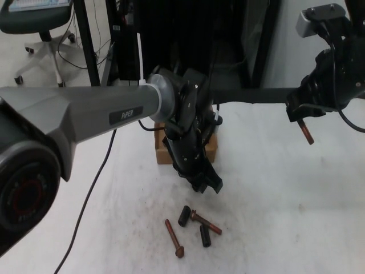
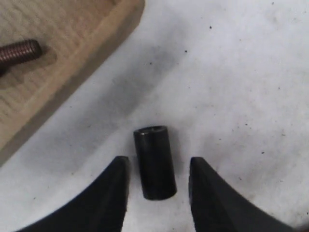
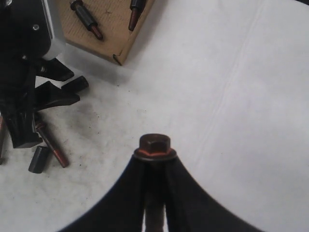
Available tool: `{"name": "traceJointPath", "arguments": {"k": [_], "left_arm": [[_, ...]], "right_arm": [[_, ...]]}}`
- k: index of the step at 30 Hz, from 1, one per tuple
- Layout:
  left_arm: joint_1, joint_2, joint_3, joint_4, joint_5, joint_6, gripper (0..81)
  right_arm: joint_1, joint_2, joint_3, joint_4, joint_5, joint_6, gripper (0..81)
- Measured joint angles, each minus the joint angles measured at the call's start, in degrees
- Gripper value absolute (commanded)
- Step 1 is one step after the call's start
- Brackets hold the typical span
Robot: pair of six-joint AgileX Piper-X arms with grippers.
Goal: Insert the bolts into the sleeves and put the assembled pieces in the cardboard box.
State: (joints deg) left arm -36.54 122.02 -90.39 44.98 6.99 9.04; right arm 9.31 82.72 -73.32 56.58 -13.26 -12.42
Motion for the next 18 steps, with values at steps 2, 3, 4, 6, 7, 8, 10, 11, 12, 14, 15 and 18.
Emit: {"name": "traceJointPath", "arguments": {"k": [2, 3, 4, 6, 7, 8, 10, 11, 12, 14, 15, 18], "left_arm": [[0.0, 0.2, 0.0, 0.0, 0.0, 0.0, 38.6], [0.0, 0.3, 0.0, 0.2, 0.0, 0.0, 38.6], [0.0, 0.3, 0.0, 0.5, 0.0, 0.0, 38.6], [0.0, 0.5, 0.0, 1.4, 0.0, 0.0, 38.6], [0.0, 0.6, 0.0, 1.8, 0.0, 0.0, 38.6], [0.0, 0.7, 0.0, 2.0, 0.0, 0.0, 38.6], [0.0, 0.7, 0.0, 2.0, 0.0, 0.0, 38.6], [0.0, 0.7, 0.0, 2.1, 0.0, 0.0, 38.6], [0.0, 0.7, 0.0, 2.1, 0.0, 0.0, 38.6], [0.0, 0.7, 0.0, 2.1, 0.0, 0.0, 38.6], [0.0, 0.7, 0.0, 2.1, 0.0, 0.0, 38.6], [0.0, 0.7, 0.0, 2.0, 0.0, 0.0, 38.6]], "right_arm": [[0.0, 0.0, 0.0, 0.0, 0.0, 0.0, 0.8], [0.0, 0.0, 0.0, 0.0, 0.0, 0.0, 0.8], [0.0, 0.0, 0.0, 0.0, 0.0, 0.0, 0.8], [0.0, 0.0, 0.0, 0.0, 0.0, 0.0, 0.8], [0.0, 0.0, 0.0, 0.0, 0.0, 0.0, 0.8], [0.0, 0.0, 0.0, 0.0, 0.0, 0.0, 0.8], [0.0, 0.0, 0.0, 0.0, 0.0, 0.0, 0.8], [0.0, 0.0, 0.0, 0.0, 0.0, 0.0, 0.8], [0.0, 0.0, 0.0, 0.0, 0.0, 0.0, 0.8], [0.0, 0.0, 0.0, 0.0, 0.0, 0.0, 0.8], [0.0, 0.0, 0.0, 0.0, 0.0, 0.0, 0.8], [0.0, 0.0, 0.0, 0.0, 0.0, 0.0, 0.8]]}}
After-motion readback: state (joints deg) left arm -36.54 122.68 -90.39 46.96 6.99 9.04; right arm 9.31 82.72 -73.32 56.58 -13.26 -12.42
